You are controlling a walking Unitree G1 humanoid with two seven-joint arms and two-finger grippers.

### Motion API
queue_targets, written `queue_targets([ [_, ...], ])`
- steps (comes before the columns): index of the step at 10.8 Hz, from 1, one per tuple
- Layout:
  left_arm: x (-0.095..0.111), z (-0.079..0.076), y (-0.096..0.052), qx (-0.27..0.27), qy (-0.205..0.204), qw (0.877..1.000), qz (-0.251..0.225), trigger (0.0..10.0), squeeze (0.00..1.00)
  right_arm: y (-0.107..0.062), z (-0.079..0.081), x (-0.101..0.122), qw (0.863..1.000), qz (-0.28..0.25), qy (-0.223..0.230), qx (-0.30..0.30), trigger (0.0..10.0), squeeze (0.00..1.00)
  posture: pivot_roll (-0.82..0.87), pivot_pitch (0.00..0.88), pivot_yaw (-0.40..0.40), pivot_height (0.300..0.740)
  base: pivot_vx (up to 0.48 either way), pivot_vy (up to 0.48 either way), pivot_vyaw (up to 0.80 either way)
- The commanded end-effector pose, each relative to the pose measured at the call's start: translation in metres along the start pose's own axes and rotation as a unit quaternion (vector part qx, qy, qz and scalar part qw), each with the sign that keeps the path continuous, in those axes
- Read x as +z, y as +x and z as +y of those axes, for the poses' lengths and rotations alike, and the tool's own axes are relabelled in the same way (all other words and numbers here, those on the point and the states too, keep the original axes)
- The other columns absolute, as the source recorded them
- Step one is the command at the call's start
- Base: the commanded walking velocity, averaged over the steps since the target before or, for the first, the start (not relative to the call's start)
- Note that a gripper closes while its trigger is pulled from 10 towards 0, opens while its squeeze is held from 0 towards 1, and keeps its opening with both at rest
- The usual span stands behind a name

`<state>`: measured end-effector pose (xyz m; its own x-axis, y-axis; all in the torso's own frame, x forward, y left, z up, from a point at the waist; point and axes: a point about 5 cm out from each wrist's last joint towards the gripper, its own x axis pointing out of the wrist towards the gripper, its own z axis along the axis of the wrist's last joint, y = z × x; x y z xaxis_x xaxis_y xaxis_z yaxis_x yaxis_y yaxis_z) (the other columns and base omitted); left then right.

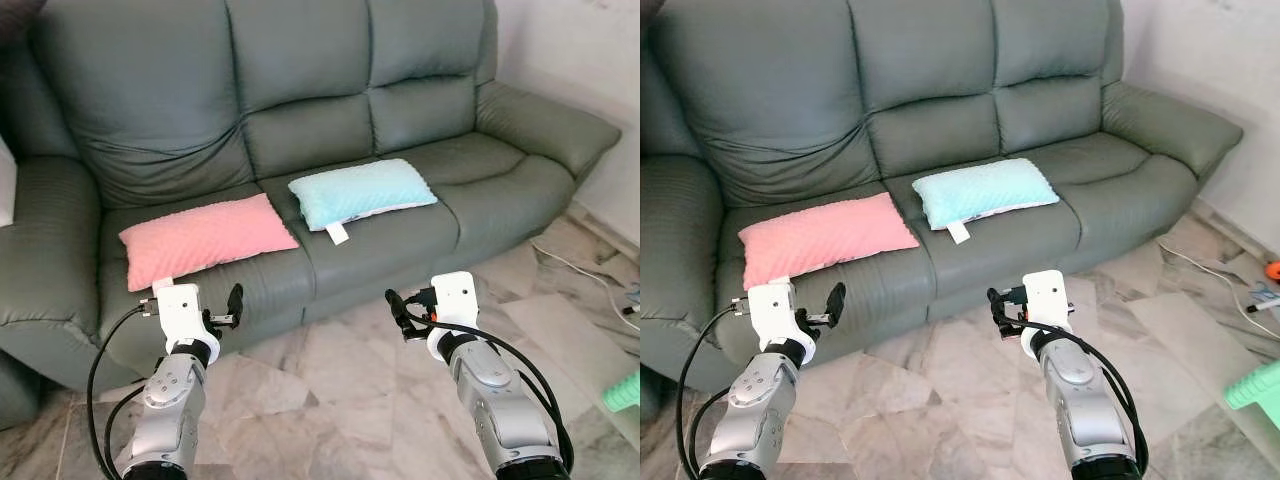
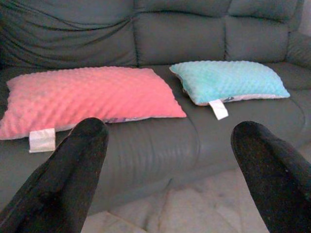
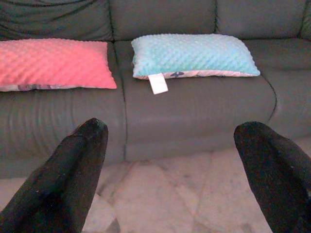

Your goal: Move the pillow to the sofa

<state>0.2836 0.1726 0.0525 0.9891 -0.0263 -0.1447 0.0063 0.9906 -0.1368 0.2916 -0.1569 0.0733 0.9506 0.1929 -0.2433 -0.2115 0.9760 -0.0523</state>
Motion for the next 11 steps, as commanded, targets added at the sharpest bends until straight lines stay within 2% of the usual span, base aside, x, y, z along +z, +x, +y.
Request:
queue_targets([
  [1, -0.001, -0.0012, -0.0001, -0.007, -0.003, 1.0, 0.002, 10.0, 0.0, -0.0006, -0.0024, 0.0027, 1.0, -0.002, 0.0, -0.001, 10.0, 0.0, -0.22, 0.035, -0.024, 0.74, 0.0, 0.0, -0.79],
  [6, -0.0016, -0.0046, -0.0011, -0.021, -0.016, 1.0, 0.001, 10.0, 0.0, -0.0015, -0.0036, 0.0006, 1.0, 0.006, 0.001, -0.002, 10.0, 0.0, -0.22, 0.036, -0.027, 0.74, 0.0, 0.0, -0.78],
  [7, -0.0022, -0.0047, -0.0013, -0.024, -0.016, 1.0, 0.003, 10.0, 0.0, -0.0019, -0.0027, 0.0043, 1.0, -0.009, -0.006, 0.0, 10.0, 0.0, -0.22, 0.038, -0.027, 0.74, 0.0, 0.0, -0.79],
  [9, -0.003, -0.0047, -0.0018, -0.024, -0.017, 1.0, 0.004, 10.0, 0.0, -0.0016, -0.0005, 0.0047, 1.0, -0.004, 0.005, 0.007, 10.0, 0.0, -0.22, 0.038, -0.03, 0.74, 0.0, 0.0, 0.0],
  [11, -0.0037, -0.0068, -0.0014, -0.029, -0.019, 0.999, 0.005, 10.0, 0.0, -0.0006, -0.0038, 0.0026, 1.0, 0.007, 0.011, 0.001, 10.0, 0.0, -0.23, 0.034, -0.033, 0.74, 0.0, 0.0, -0.78],
])
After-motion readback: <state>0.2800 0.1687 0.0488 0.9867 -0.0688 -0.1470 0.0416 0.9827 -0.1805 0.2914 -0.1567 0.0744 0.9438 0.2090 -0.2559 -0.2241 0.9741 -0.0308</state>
